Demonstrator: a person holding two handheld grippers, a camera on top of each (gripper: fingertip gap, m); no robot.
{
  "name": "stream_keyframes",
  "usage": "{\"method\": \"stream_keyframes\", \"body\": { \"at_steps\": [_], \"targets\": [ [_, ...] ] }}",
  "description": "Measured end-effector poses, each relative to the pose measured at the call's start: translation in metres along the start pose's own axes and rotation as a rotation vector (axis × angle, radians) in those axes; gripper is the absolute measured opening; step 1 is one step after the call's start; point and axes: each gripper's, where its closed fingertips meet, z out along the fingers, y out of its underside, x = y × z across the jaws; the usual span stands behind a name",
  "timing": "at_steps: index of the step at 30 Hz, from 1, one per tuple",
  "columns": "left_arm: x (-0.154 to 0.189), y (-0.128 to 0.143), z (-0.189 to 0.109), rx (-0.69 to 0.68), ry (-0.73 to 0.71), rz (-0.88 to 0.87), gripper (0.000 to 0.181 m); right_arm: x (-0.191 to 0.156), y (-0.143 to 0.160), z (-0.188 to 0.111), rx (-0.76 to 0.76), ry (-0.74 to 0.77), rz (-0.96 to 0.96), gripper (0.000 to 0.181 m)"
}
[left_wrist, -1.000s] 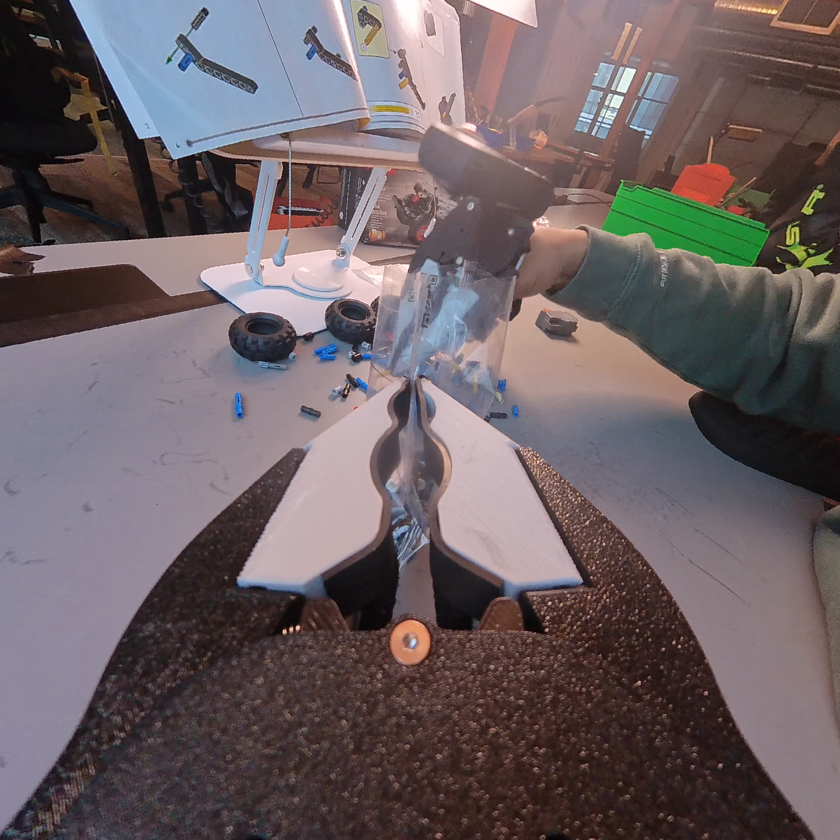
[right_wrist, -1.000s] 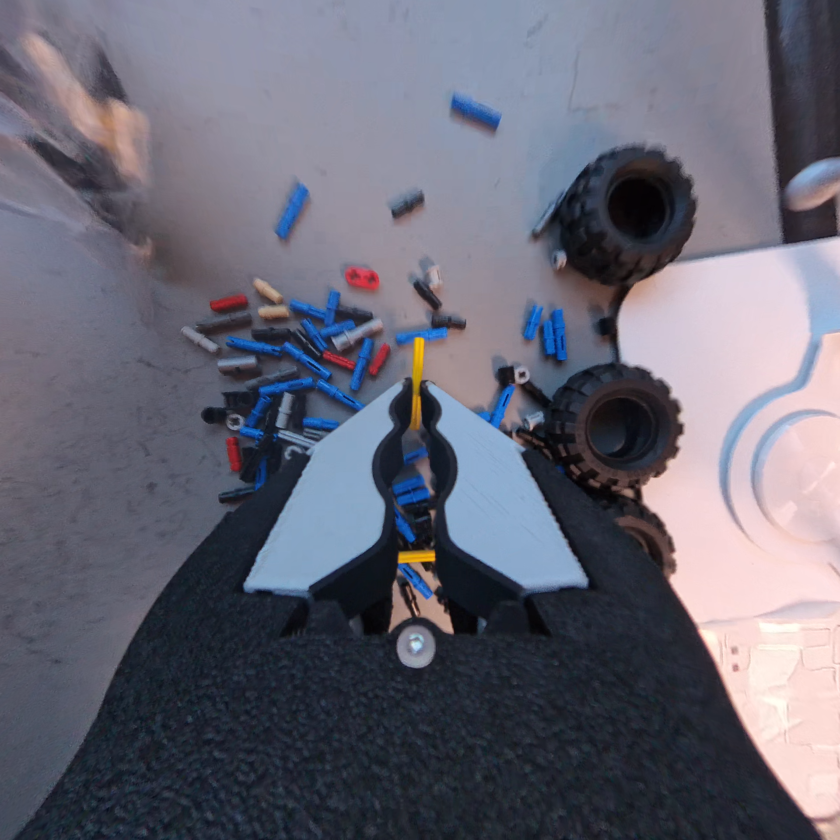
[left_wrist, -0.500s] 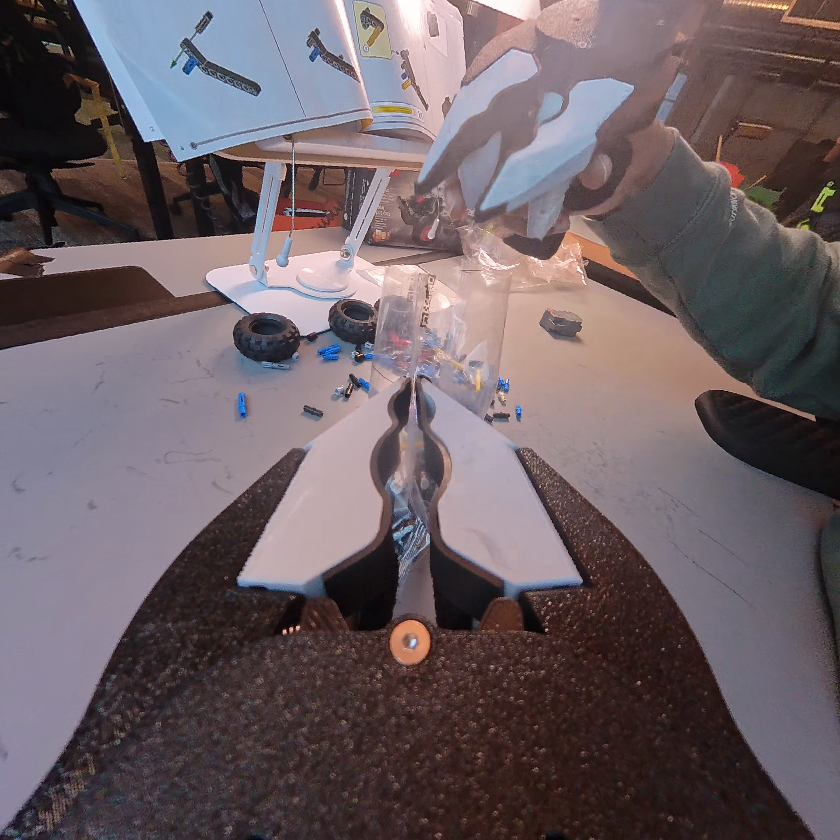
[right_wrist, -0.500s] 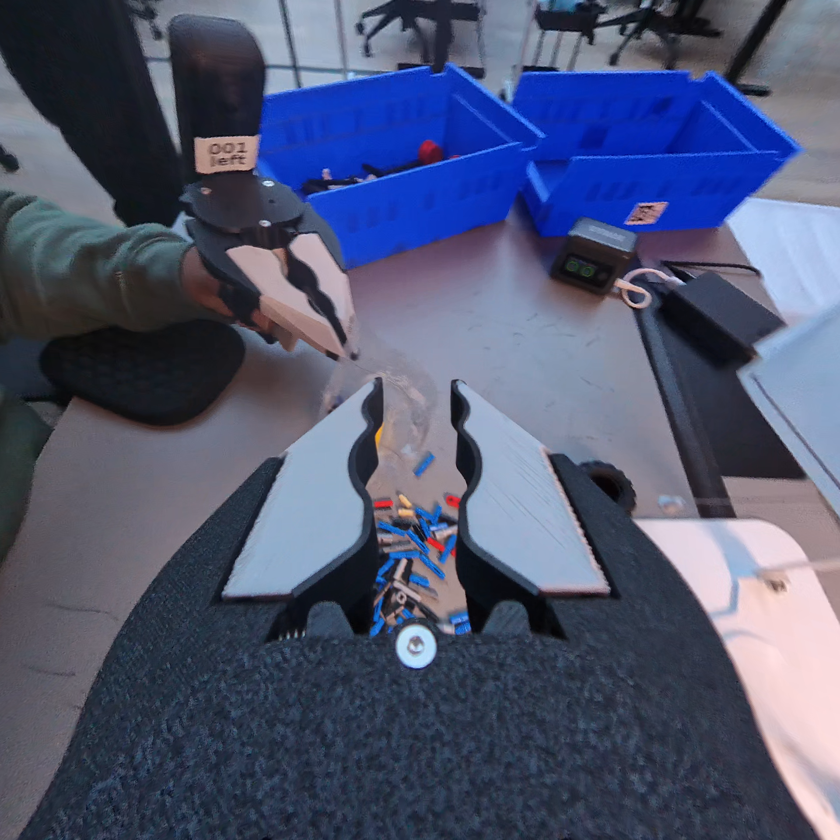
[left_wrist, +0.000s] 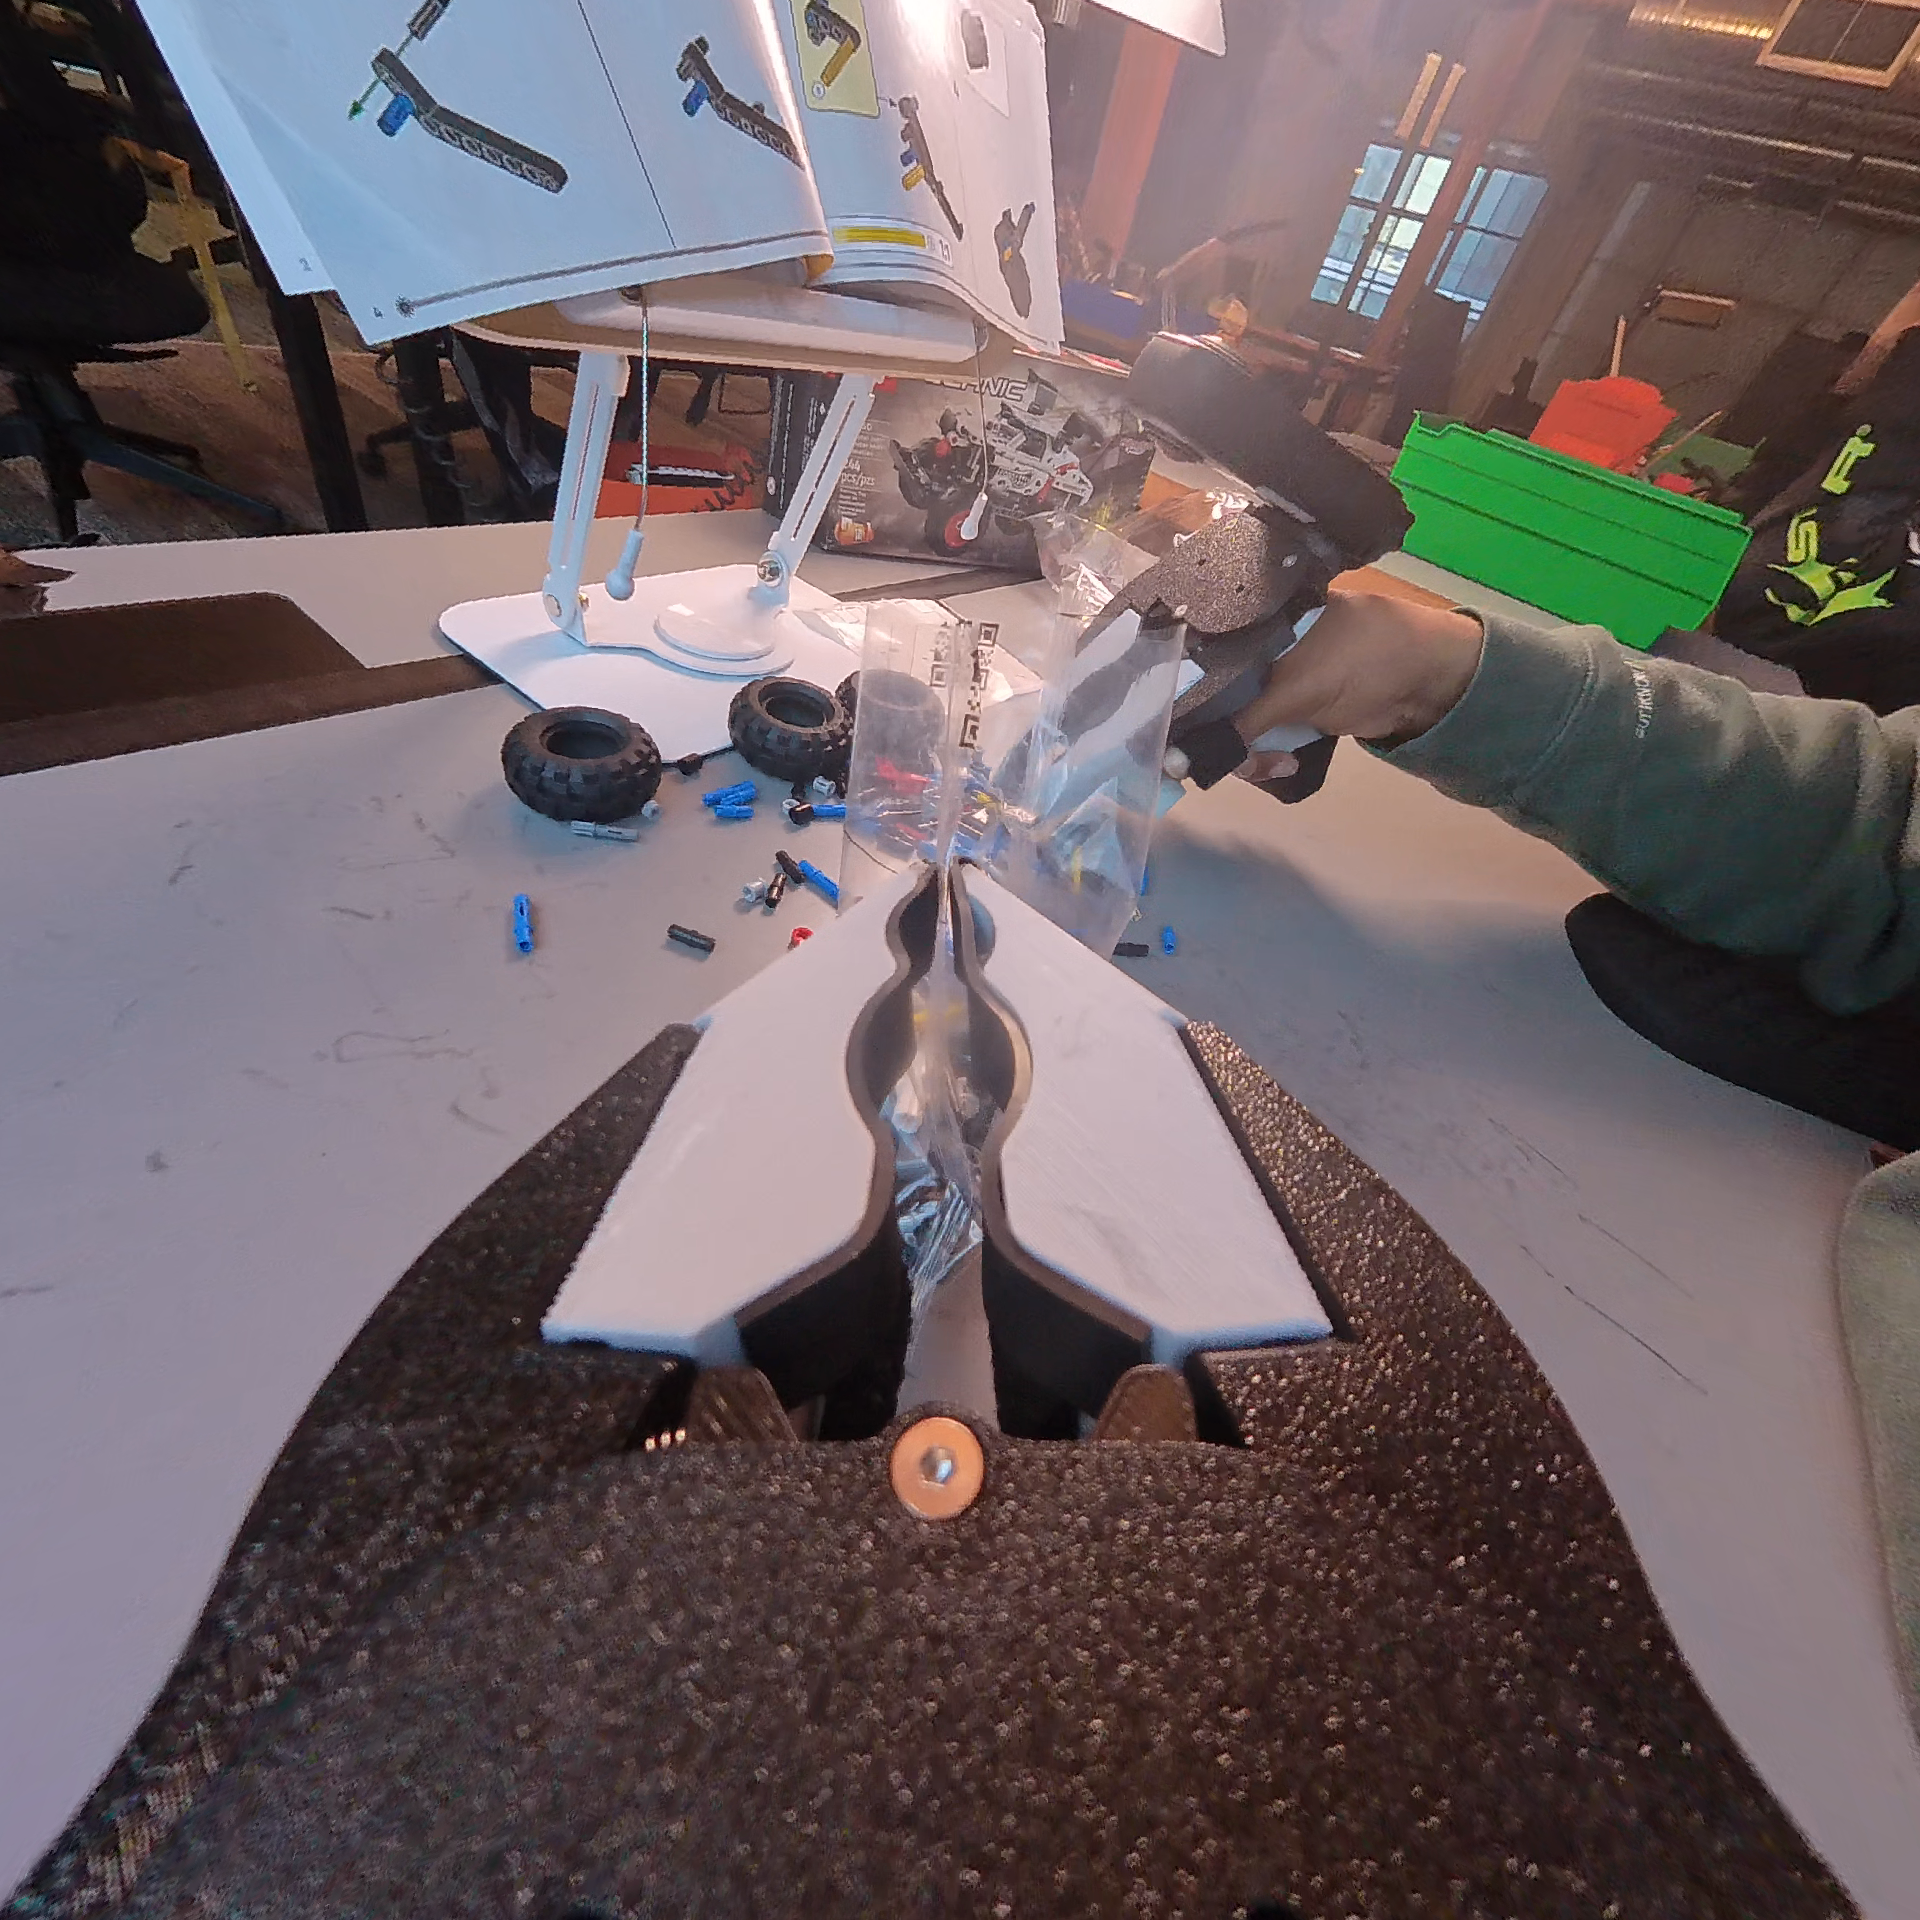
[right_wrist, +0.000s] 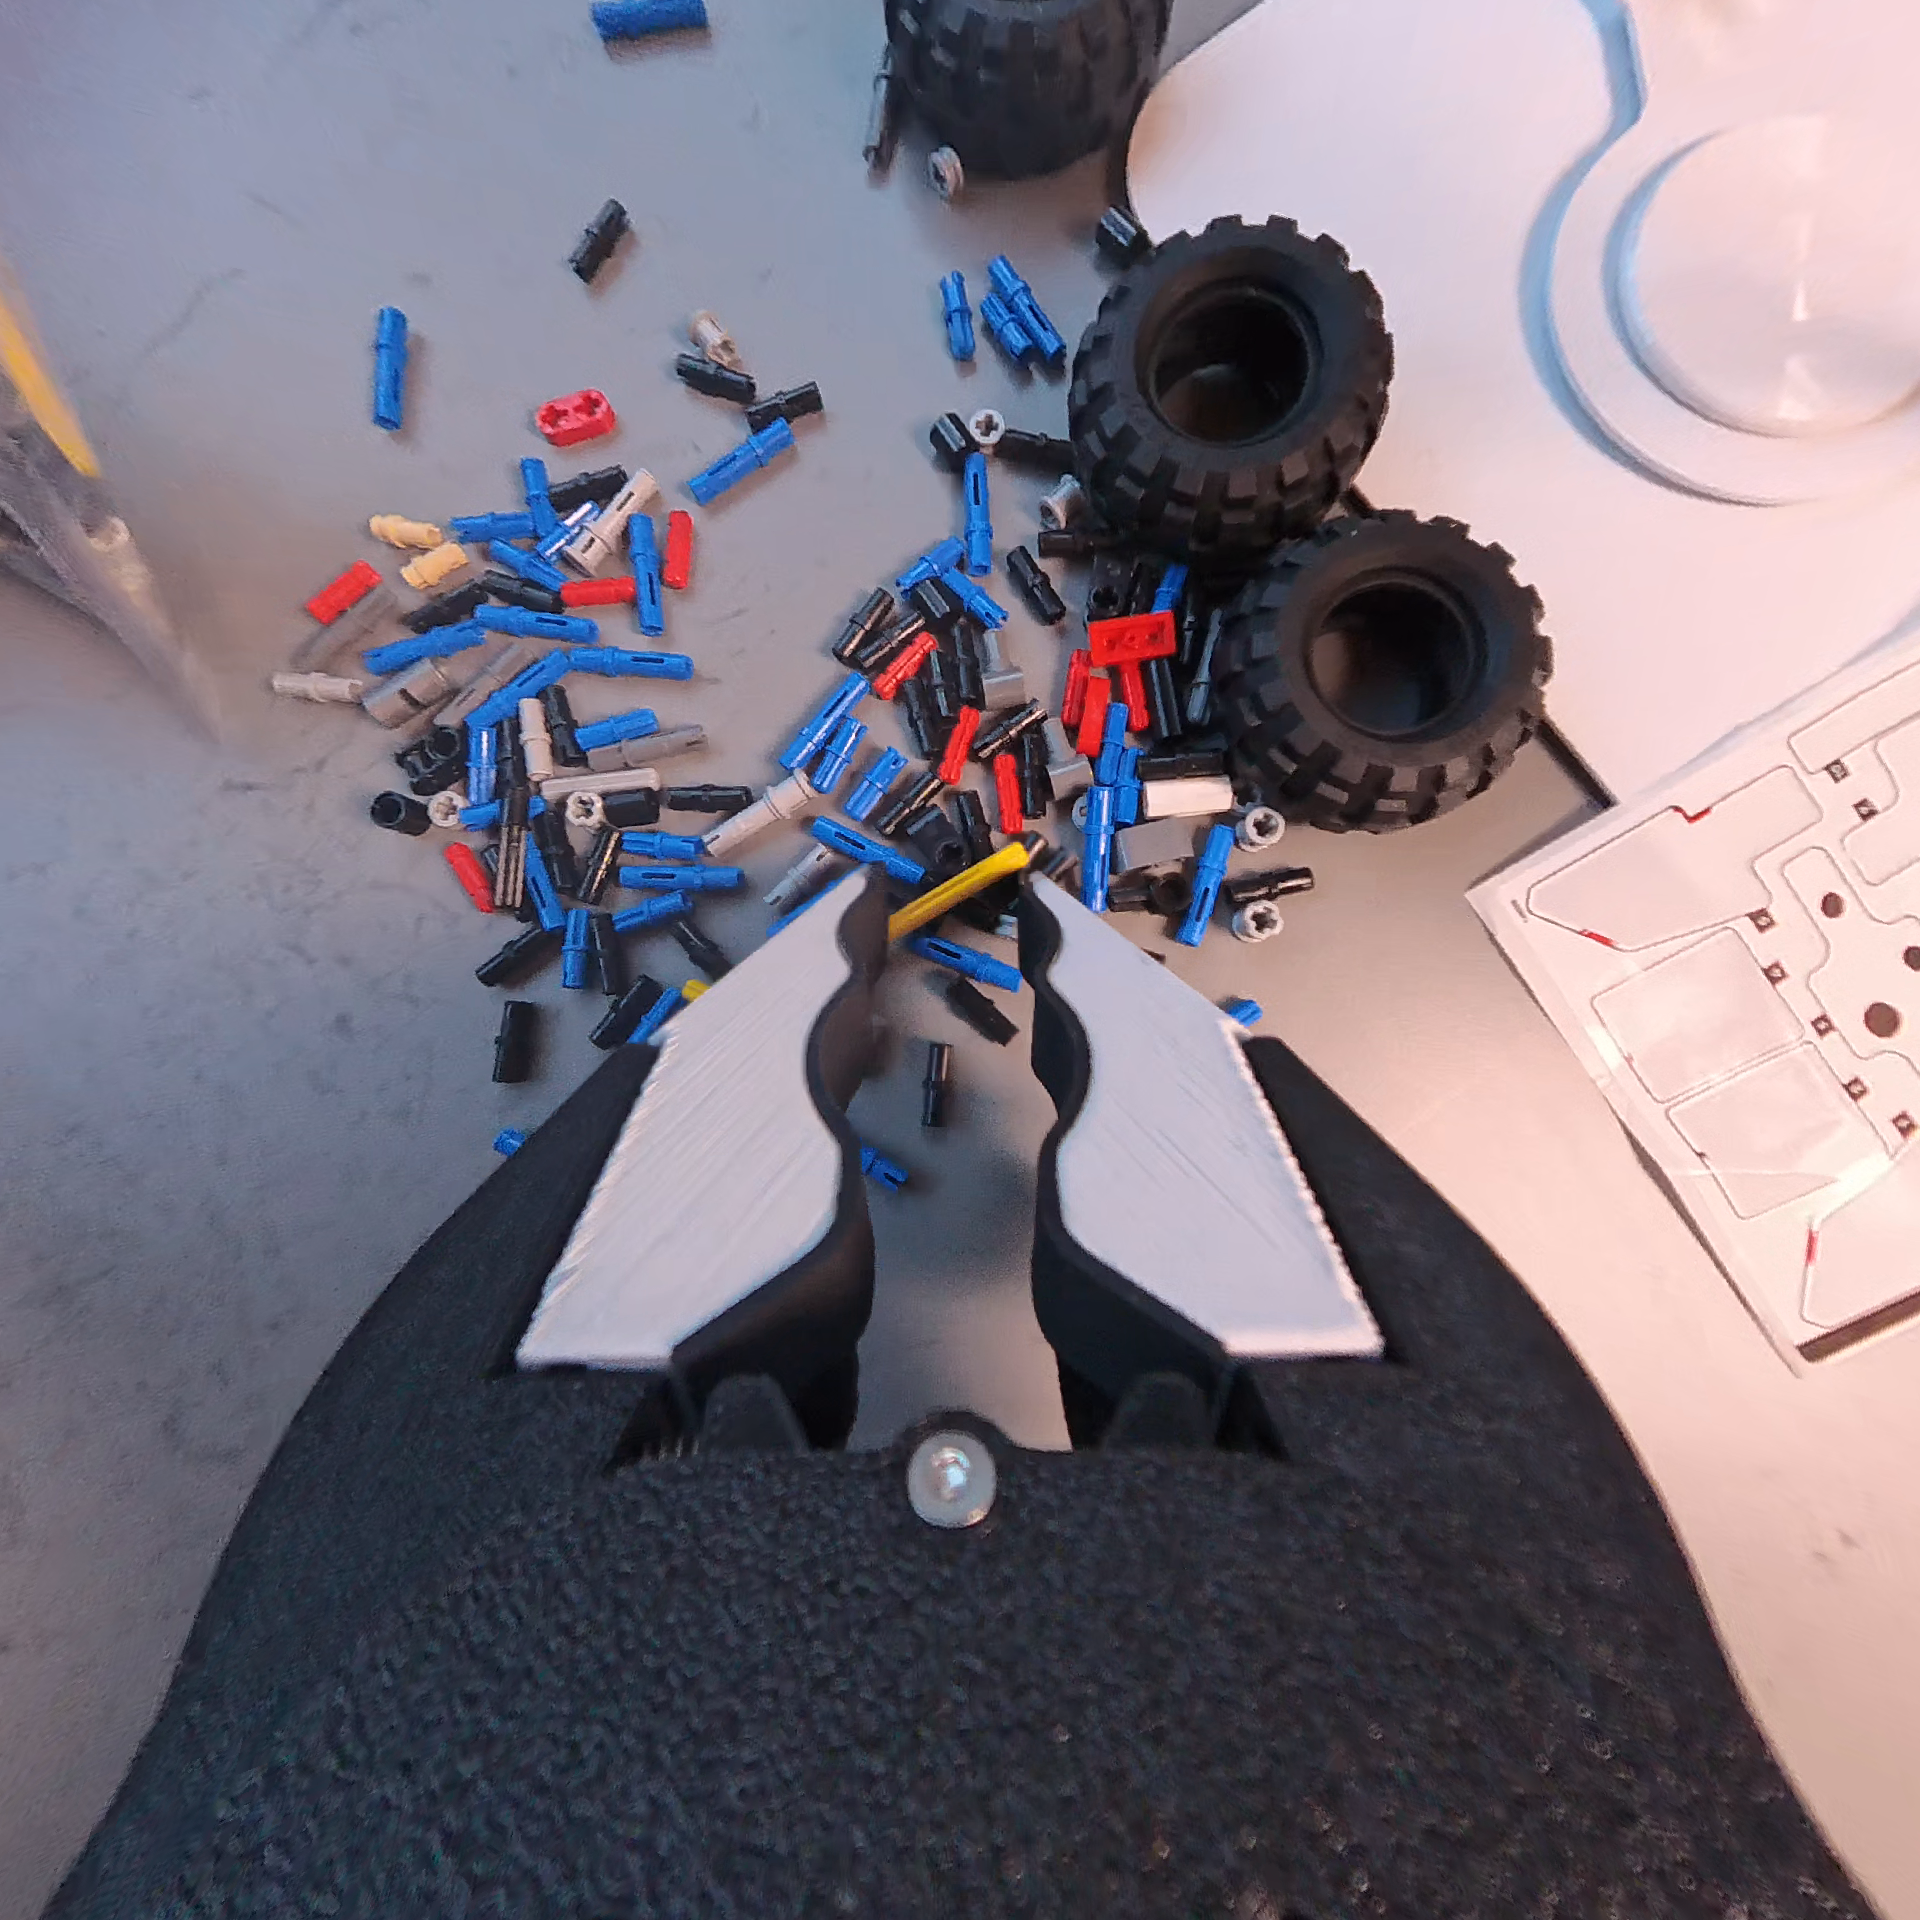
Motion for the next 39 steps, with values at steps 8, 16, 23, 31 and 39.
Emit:
{"method": "stream_keyframes", "body": {
  "at_steps": [8, 16, 23, 31, 39],
  "targets": [
    [0.001, -0.001, -0.001, 0.003, 0.004, 0.004, 0.001, 0.004, 0.004, -0.002, -0.044, 0.048, -0.091, 0.003],
    [0.002, -0.001, 0.0, 0.001, 0.01, 0.003, 0.001, -0.052, -0.094, -0.076, 0.376, -0.182, -0.241, 0.003],
    [0.005, 0.002, 0.003, -0.007, 0.02, 0.009, 0.001, -0.149, -0.152, -0.071, 0.398, -0.407, -0.477, 0.005],
    [0.005, 0.002, 0.002, -0.003, 0.038, -0.005, 0.001, -0.085, -0.159, -0.084, 0.49, -0.334, -0.32, 0.015],
    [0.005, 0.003, 0.003, -0.004, 0.044, -0.011, 0.001, -0.008, -0.028, -0.021, 0.1, -0.185, -0.474, 0.006]
  ]
}}
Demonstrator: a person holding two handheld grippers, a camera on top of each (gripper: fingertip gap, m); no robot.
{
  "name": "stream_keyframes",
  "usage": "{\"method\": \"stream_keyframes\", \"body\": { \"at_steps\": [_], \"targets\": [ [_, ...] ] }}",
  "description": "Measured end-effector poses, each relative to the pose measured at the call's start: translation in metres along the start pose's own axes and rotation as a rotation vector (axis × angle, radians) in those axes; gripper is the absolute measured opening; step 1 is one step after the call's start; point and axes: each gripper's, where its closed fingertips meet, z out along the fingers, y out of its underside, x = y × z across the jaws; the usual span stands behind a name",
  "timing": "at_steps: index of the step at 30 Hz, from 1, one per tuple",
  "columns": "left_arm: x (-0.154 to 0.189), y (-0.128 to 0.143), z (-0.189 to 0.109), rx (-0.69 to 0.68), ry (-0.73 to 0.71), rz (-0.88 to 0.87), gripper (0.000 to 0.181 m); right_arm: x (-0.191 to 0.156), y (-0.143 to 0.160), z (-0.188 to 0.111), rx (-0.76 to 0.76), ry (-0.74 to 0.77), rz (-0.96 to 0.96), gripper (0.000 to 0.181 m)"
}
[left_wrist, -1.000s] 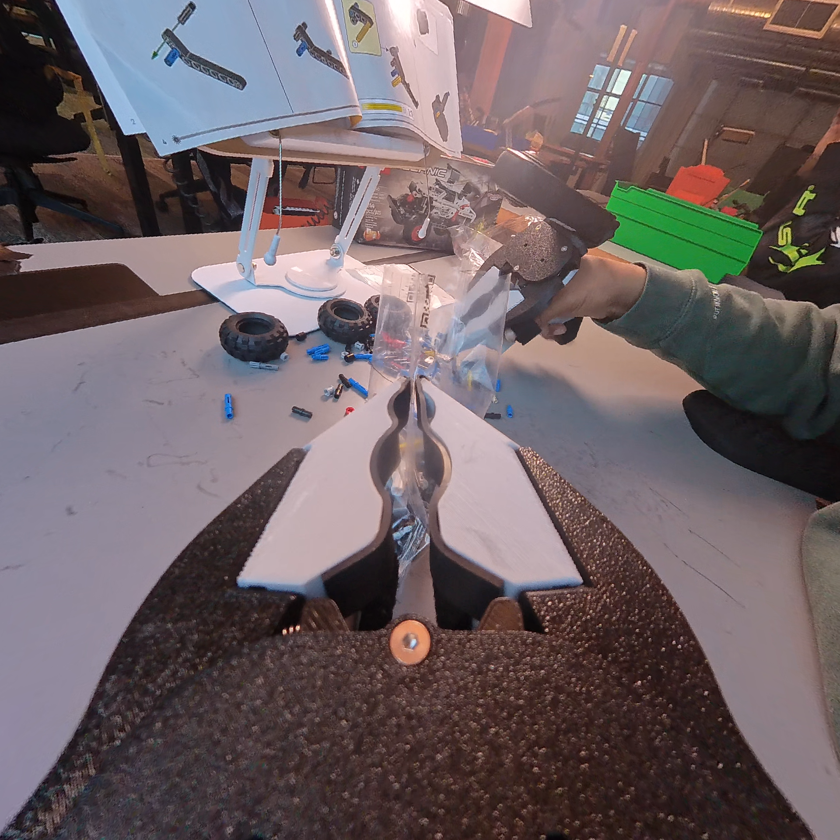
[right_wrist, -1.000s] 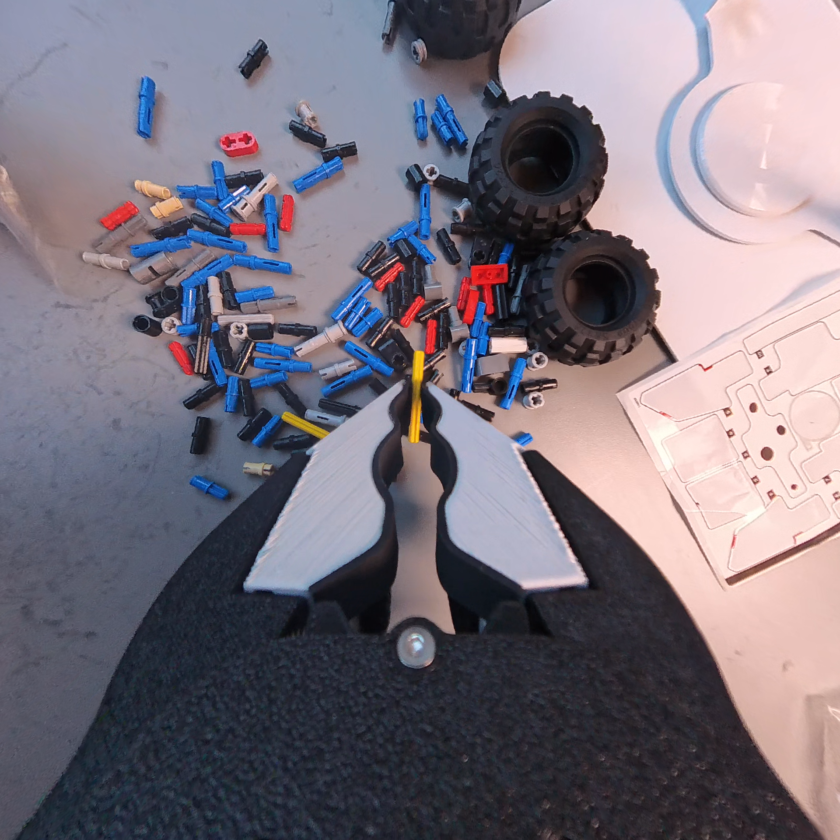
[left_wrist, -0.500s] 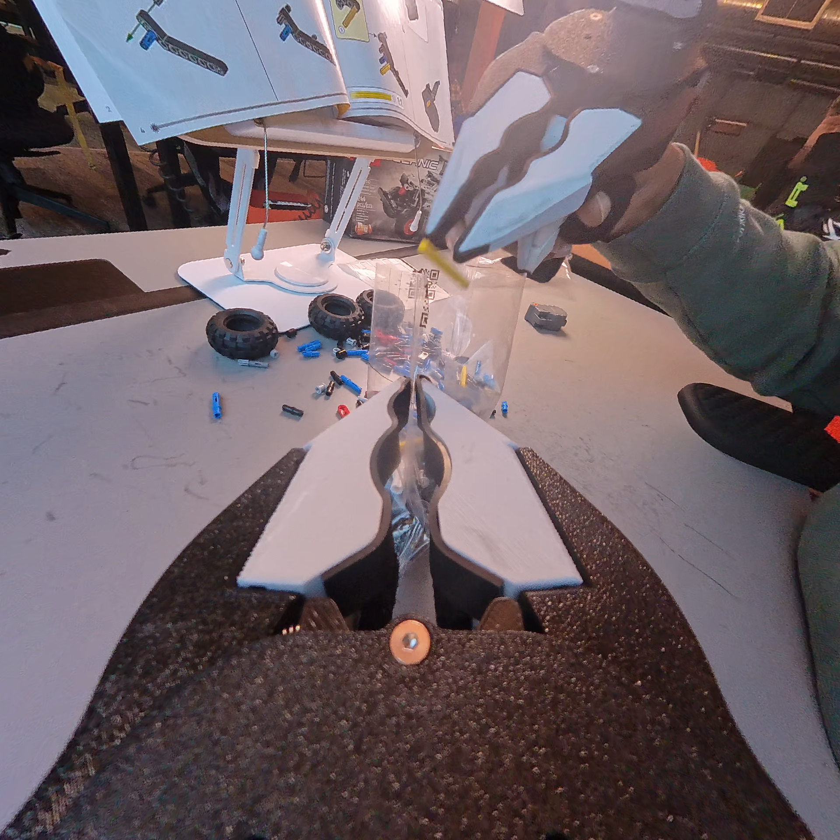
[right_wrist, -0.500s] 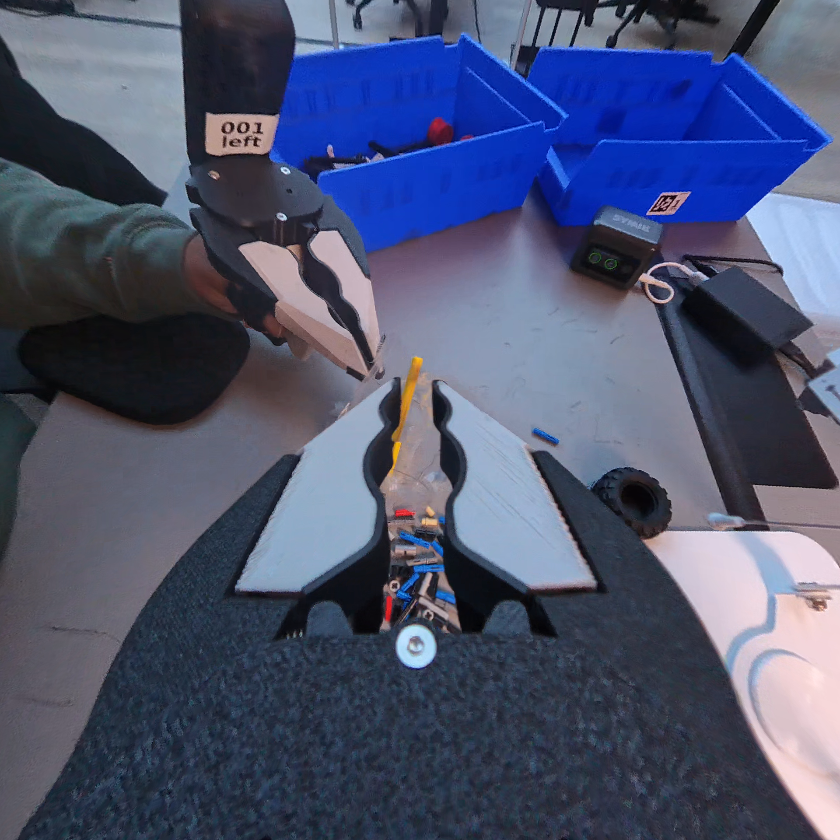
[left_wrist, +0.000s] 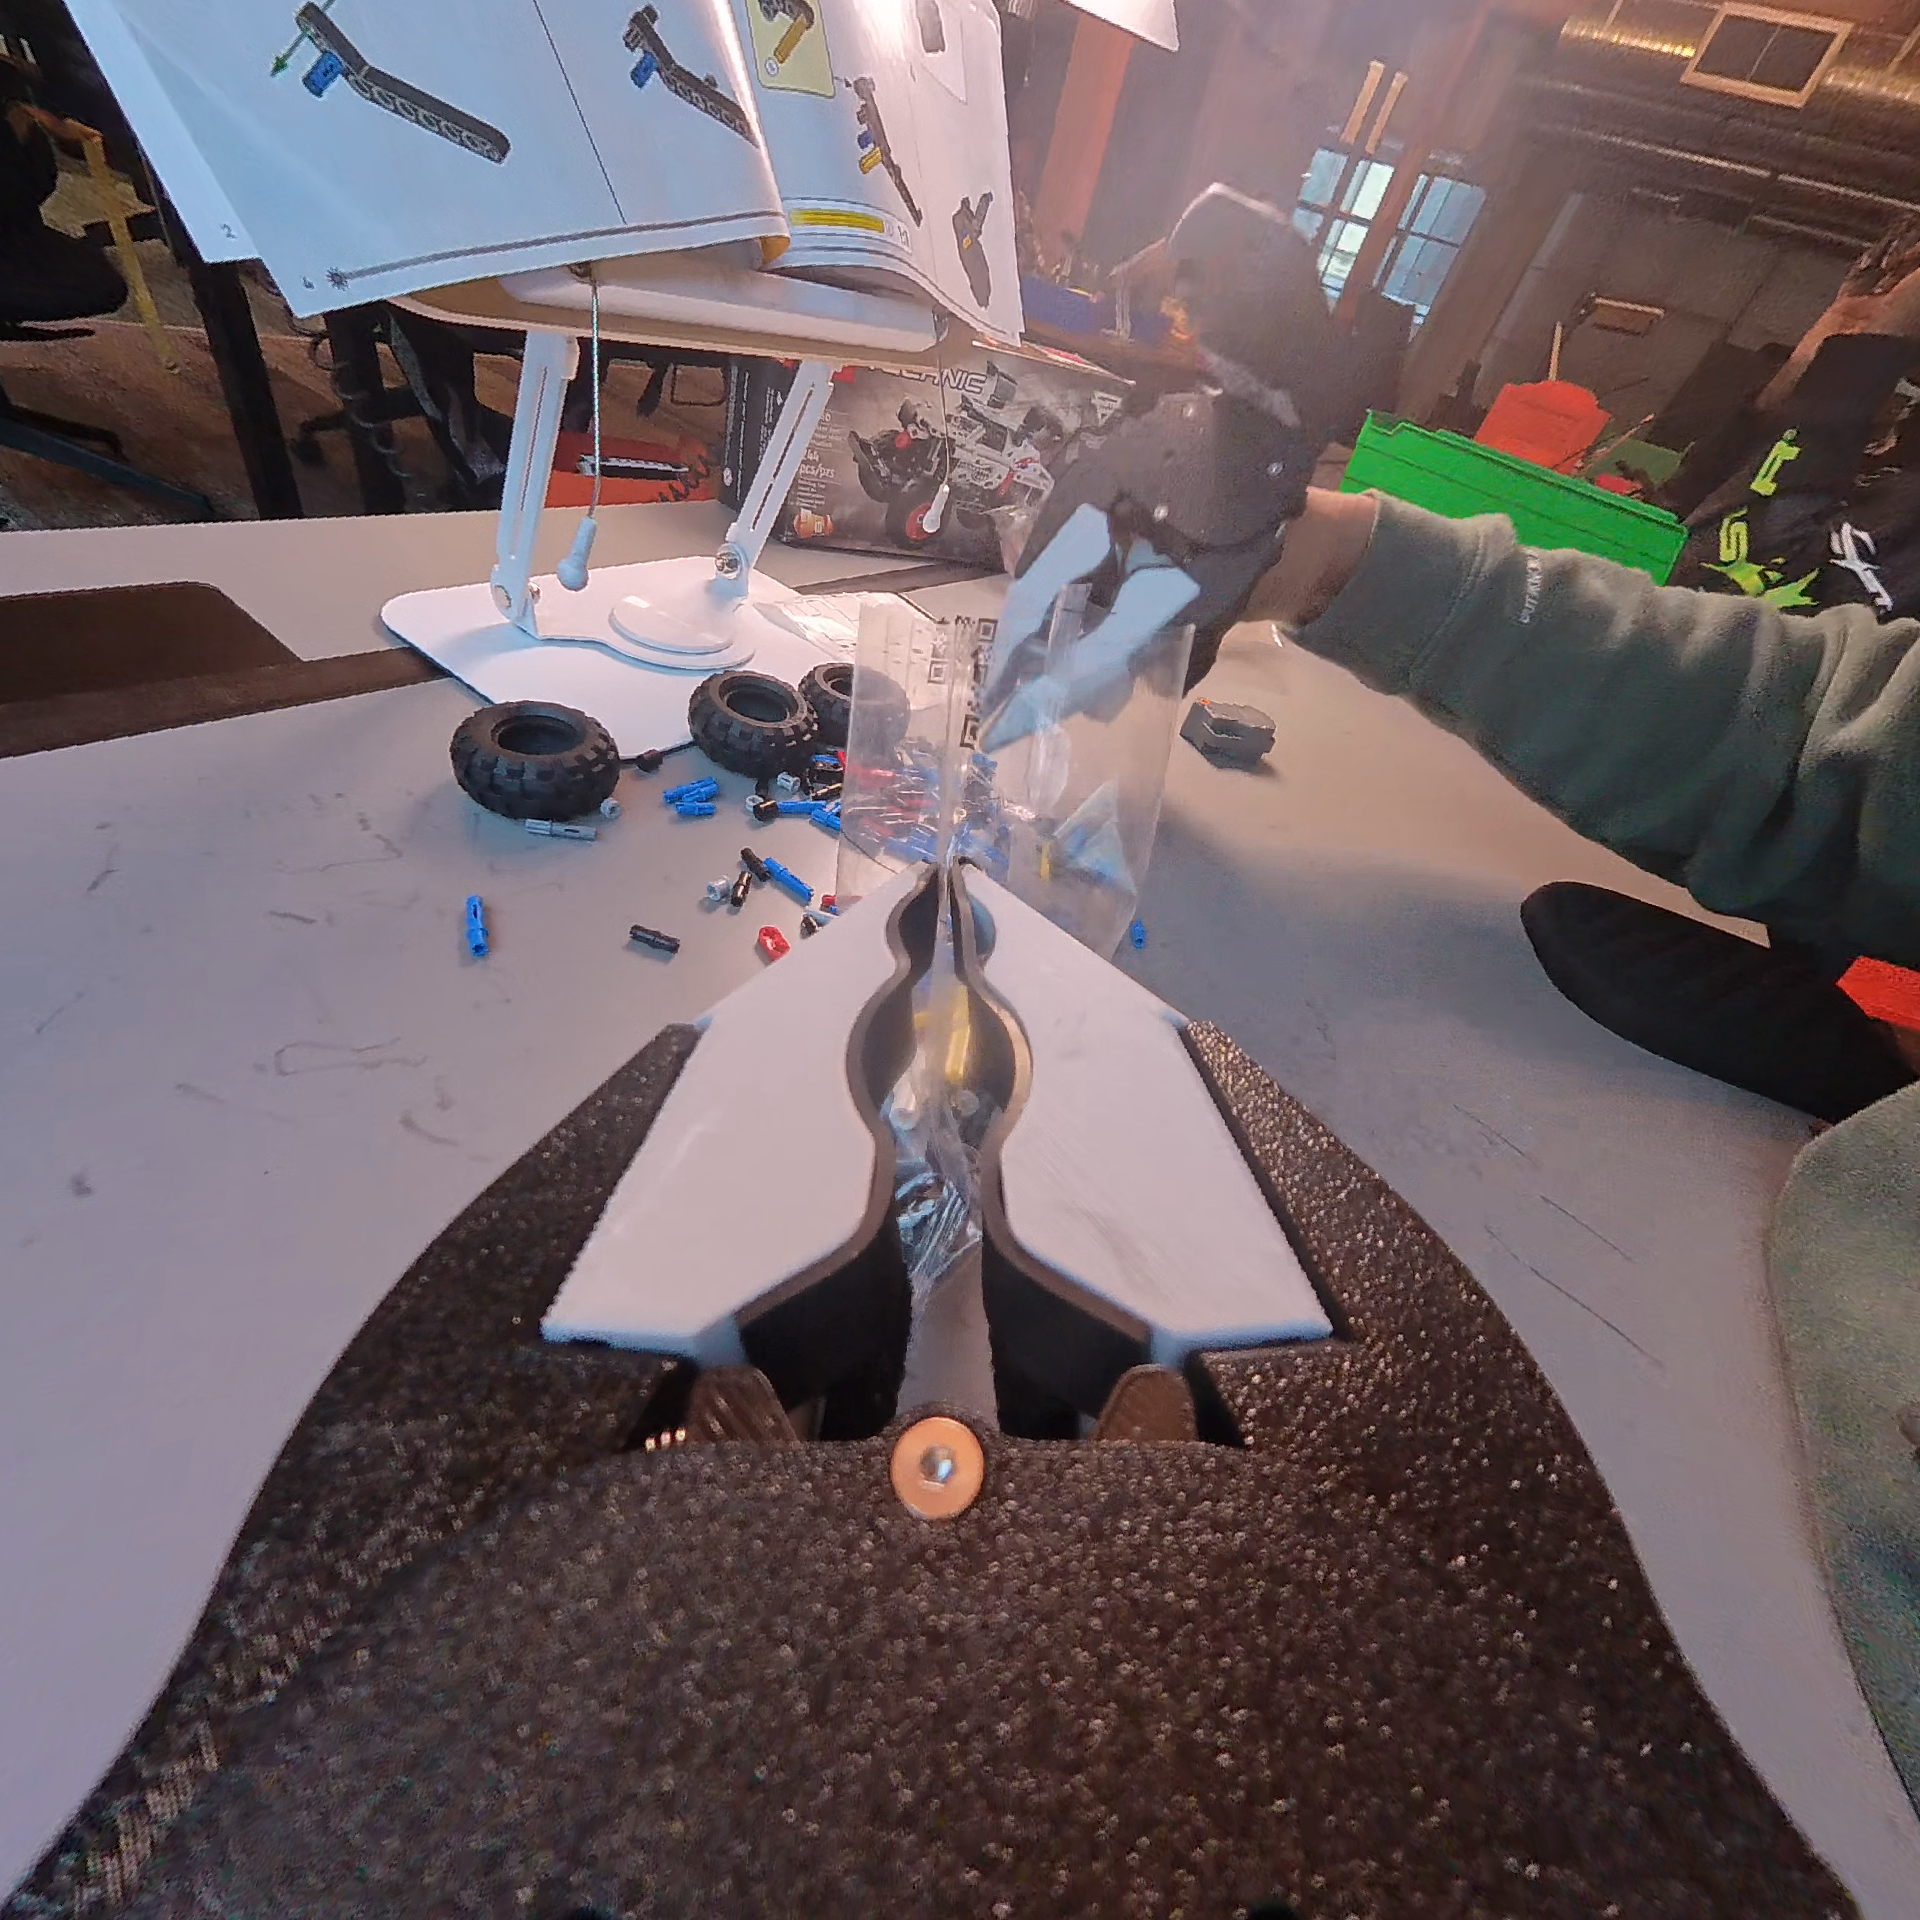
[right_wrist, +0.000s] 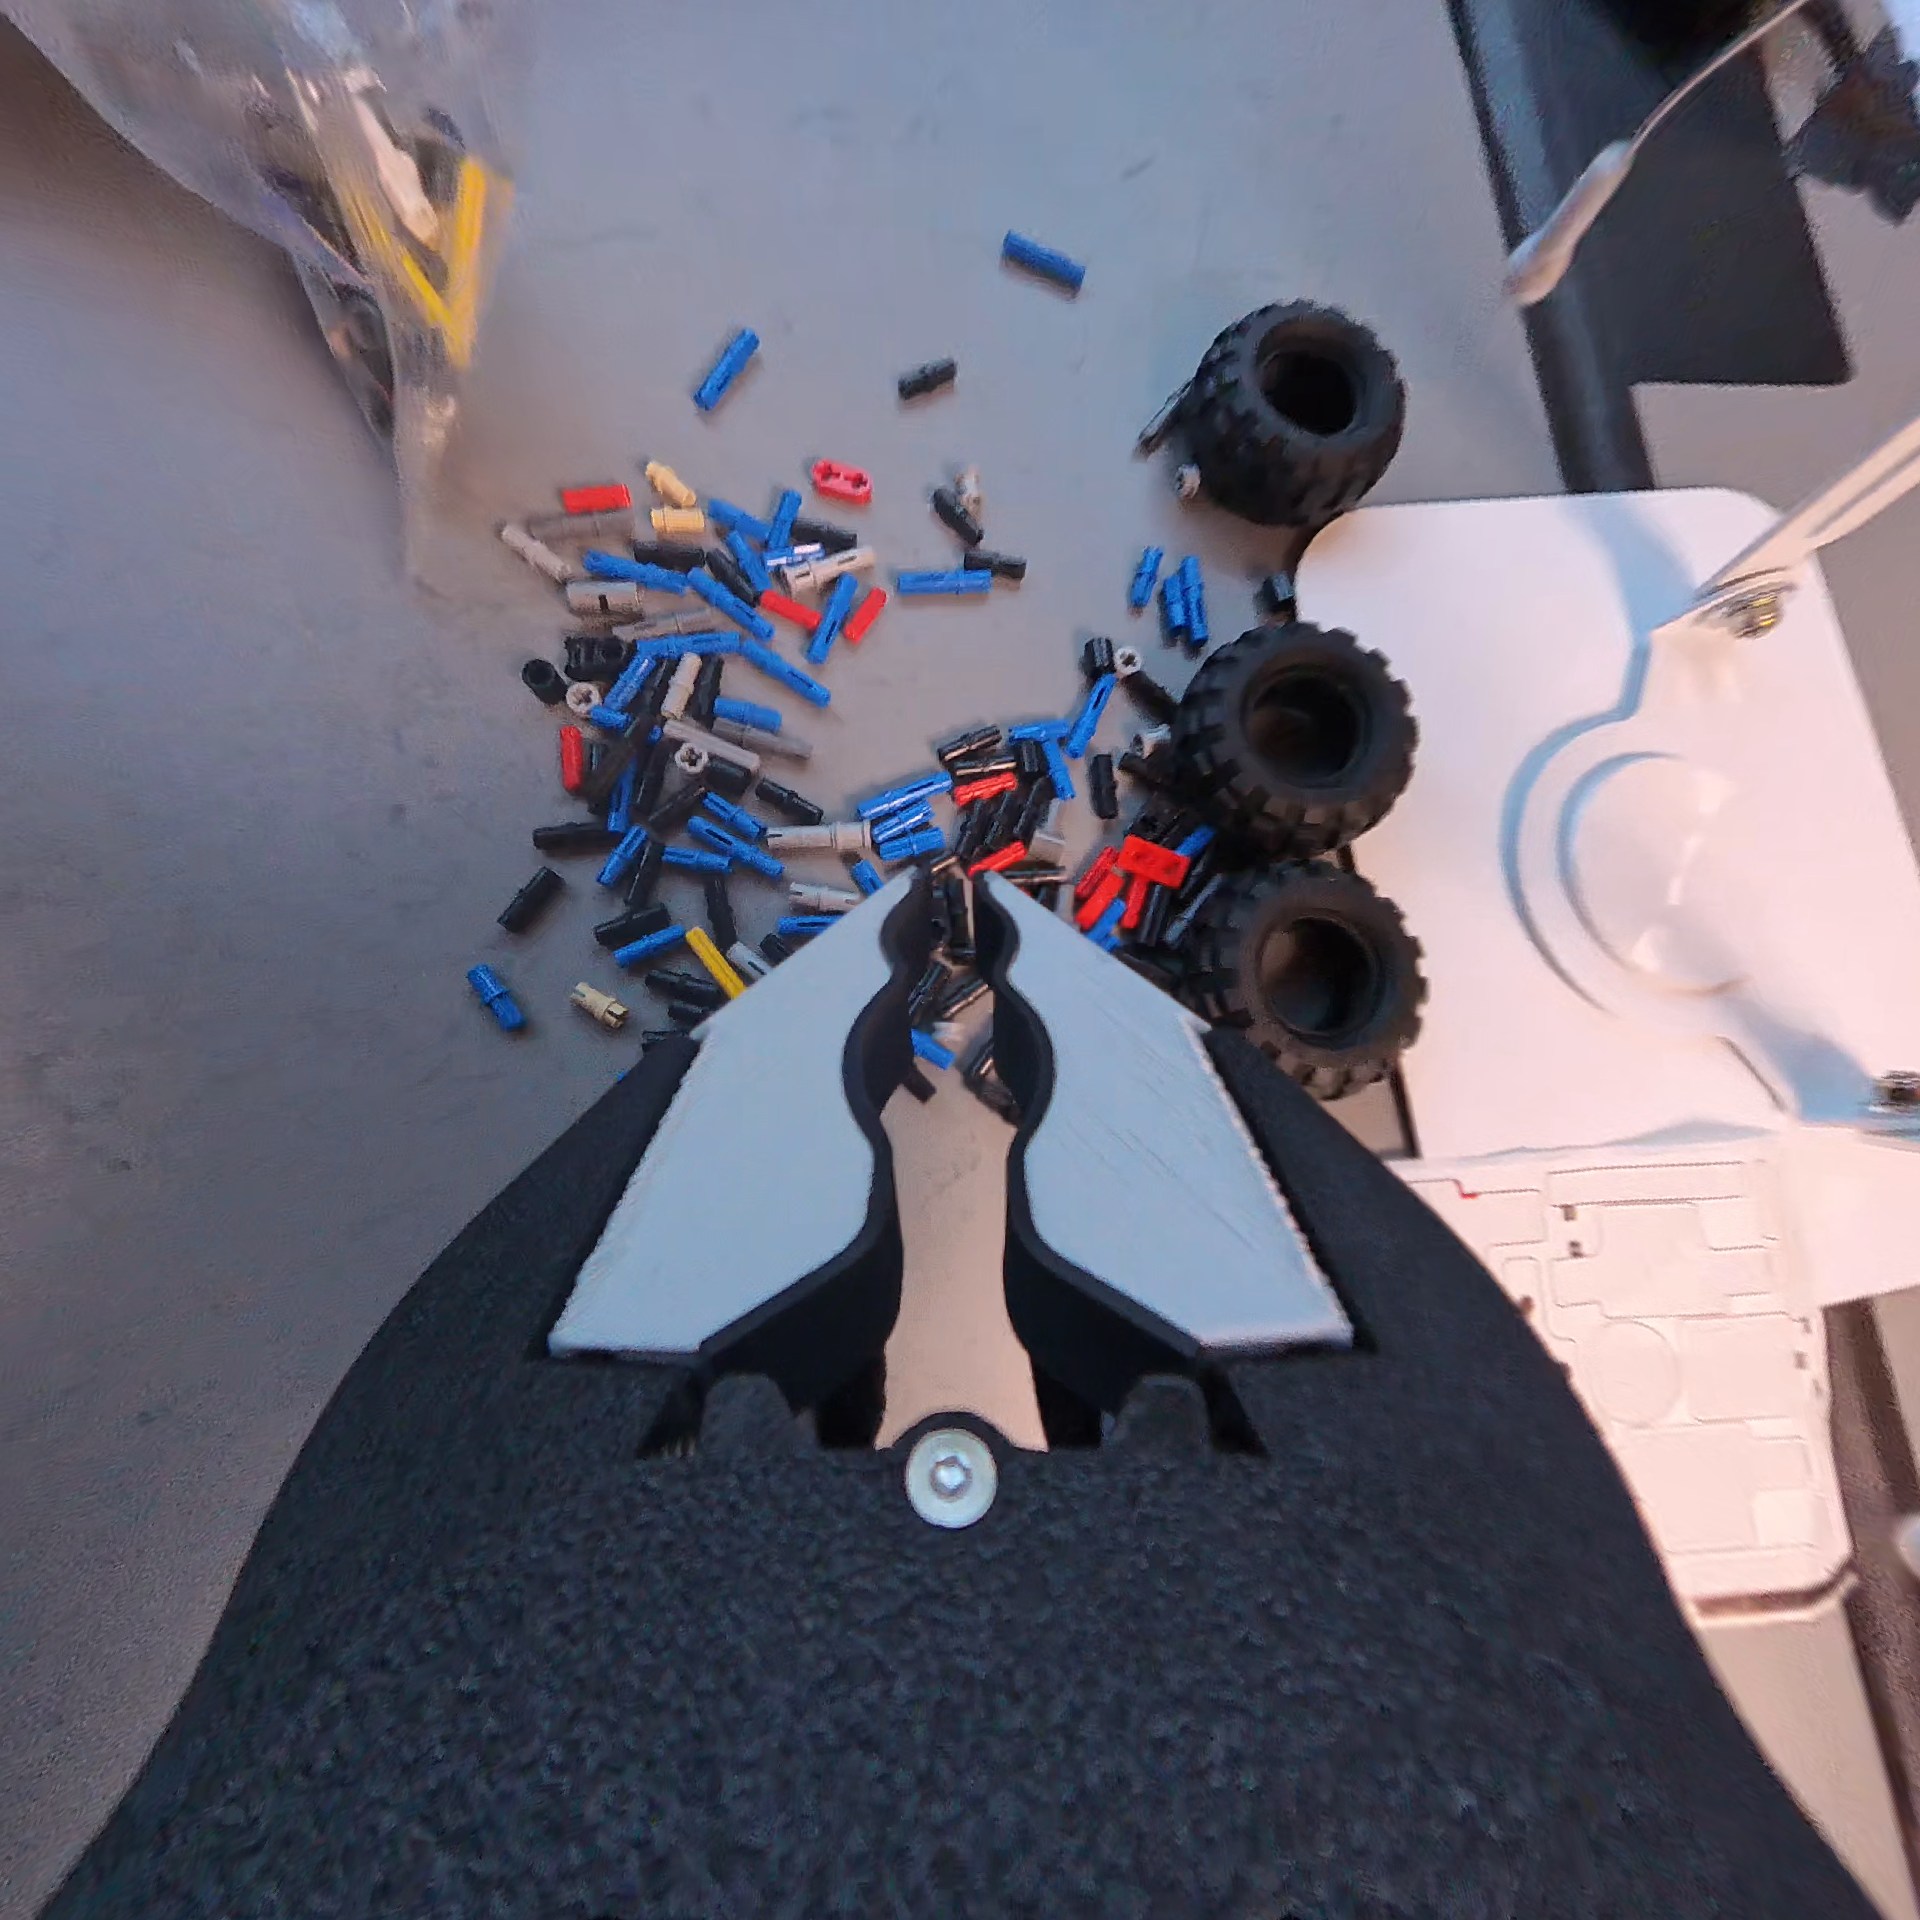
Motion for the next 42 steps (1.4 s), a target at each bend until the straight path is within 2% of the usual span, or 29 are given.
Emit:
{"method": "stream_keyframes", "body": {
  "at_steps": [6, 10, 13, 16, 19, 23, 25, 28, 29, 30, 32, 34, 35, 39, 42],
  "targets": [
    [-0.002, 0.0, -0.002, 0.001, -0.018, 0.004, 0.001, -0.002, 0.019, 0.029, -0.06, -0.049, -0.03, 0.011],
    [-0.003, -0.001, -0.003, 0.003, -0.02, -0.001, 0.001, -0.008, 0.021, 0.029, -0.078, -0.101, -0.026, 0.009],
    [-0.003, -0.001, -0.003, 0.005, -0.017, -0.001, 0.001, -0.008, 0.028, 0.029, -0.128, -0.083, -0.046, 0.007],
    [-0.002, -0.002, -0.003, 0.006, -0.012, 0.001, 0.001, -0.008, 0.026, 0.026, -0.11, -0.081, -0.024, 0.006],
    [-0.001, -0.002, -0.003, 0.008, -0.01, 0.006, 0.001, -0.012, -0.016, 0.005, 0.066, -0.087, 0.003, 0.006],
    [0.0, -0.001, -0.001, 0.002, -0.004, -0.001, 0.001, -0.042, -0.118, -0.037, 0.393, -0.194, 0.01, 0.006],
    [0.001, 0.0, 0.0, -0.001, -0.002, 0.0, 0.001, -0.06, -0.151, -0.04, 0.44, -0.239, -0.021, 0.007],
    [0.002, 0.0, 0.001, -0.002, 0.0, 0.005, 0.001, -0.075, -0.164, -0.014, 0.372, -0.247, -0.07, 0.008],
    [0.002, 0.0, 0.001, -0.003, 0.001, 0.007, 0.001, -0.078, -0.162, -0.006, 0.348, -0.255, -0.079, 0.016],
    [0.003, 0.0, 0.001, -0.003, 0.0, 0.008, 0.001, -0.08, -0.161, -0.004, 0.348, -0.266, -0.075, 0.023],
    [0.003, -0.001, 0.0, -0.001, 0.001, 0.009, 0.001, -0.074, -0.163, -0.019, 0.423, -0.277, -0.02, 0.026],
    [0.002, -0.001, 0.0, 0.003, 0.003, 0.005, 0.001, -0.052, -0.151, -0.04, 0.468, -0.223, 0.049, 0.022],
    [0.002, -0.001, 0.0, 0.003, 0.005, 0.002, 0.001, -0.037, -0.133, -0.045, 0.44, -0.161, 0.065, 0.02],
    [0.002, 0.0, 0.001, -0.001, 0.01, -0.002, 0.001, 0.013, -0.018, -0.036, 0.127, 0.045, 0.076, 0.017],
    [0.003, 0.001, 0.002, -0.005, 0.008, 0.002, 0.001, 0.021, 0.036, -0.023, 0.03, 0.049, 0.137, 0.018]
  ]
}}
